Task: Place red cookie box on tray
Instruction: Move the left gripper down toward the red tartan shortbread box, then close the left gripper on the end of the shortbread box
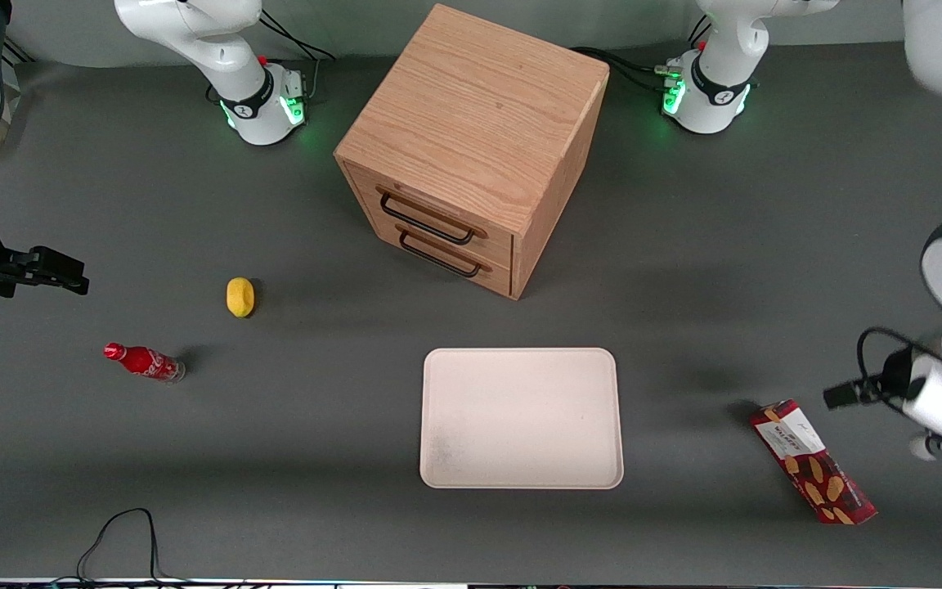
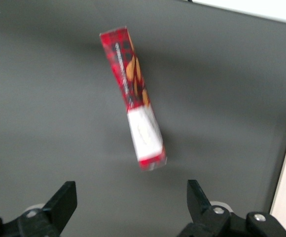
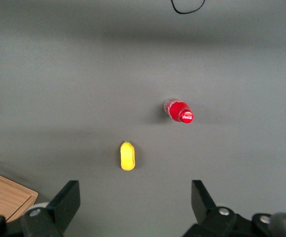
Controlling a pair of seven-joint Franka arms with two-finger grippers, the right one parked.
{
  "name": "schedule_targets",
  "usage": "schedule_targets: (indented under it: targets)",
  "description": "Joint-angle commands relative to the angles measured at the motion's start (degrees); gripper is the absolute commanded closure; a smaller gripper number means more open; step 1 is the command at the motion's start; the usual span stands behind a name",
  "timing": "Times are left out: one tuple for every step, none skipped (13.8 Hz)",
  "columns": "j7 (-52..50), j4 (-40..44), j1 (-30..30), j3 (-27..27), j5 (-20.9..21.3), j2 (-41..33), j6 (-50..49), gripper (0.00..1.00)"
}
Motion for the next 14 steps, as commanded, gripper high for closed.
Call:
schedule_targets:
  targets:
    - [-2.18,2.98,-1.09,2.9,-4.3,7.67,8.01,0.01]
    - [-2.44,2.89,-1.26,3.17,-4.47,9.78,12.49,0.01]
    - [-2.62,2.89,-1.61,3.6,-4.56,11.54,16.54,0.01]
    - [-3.58,2.89,-1.96,4.39,-4.65,13.39,19.1,0.01]
    - [-5.33,2.89,-2.49,4.83,-4.74,15.23,21.22,0.01]
    - [-7.61,2.8,-2.84,4.93,-4.74,16.73,23.59,0.01]
    - [-9.89,2.8,-2.93,4.93,-4.65,17.7,25.01,0.01]
    - [-10.7,2.8,-3.2,4.93,-4.65,18.32,25.63,0.14]
    - [-10.53,2.71,-3.2,5.01,-4.57,18.33,25.37,0.67]
    - [-10.35,2.62,-3.2,5.19,-4.48,18.06,24.33,1.0]
    - [-10.35,2.62,-3.37,5.62,-4.39,17.89,24.23,1.0]
    - [-10.35,2.54,-3.98,5.72,-4.21,17.89,24.4,1.0]
    - [-10.44,2.53,-4.08,5.8,-4.21,17.89,24.4,1.0]
    - [-10.79,2.53,-4.34,5.81,-4.21,17.71,24.32,1.0]
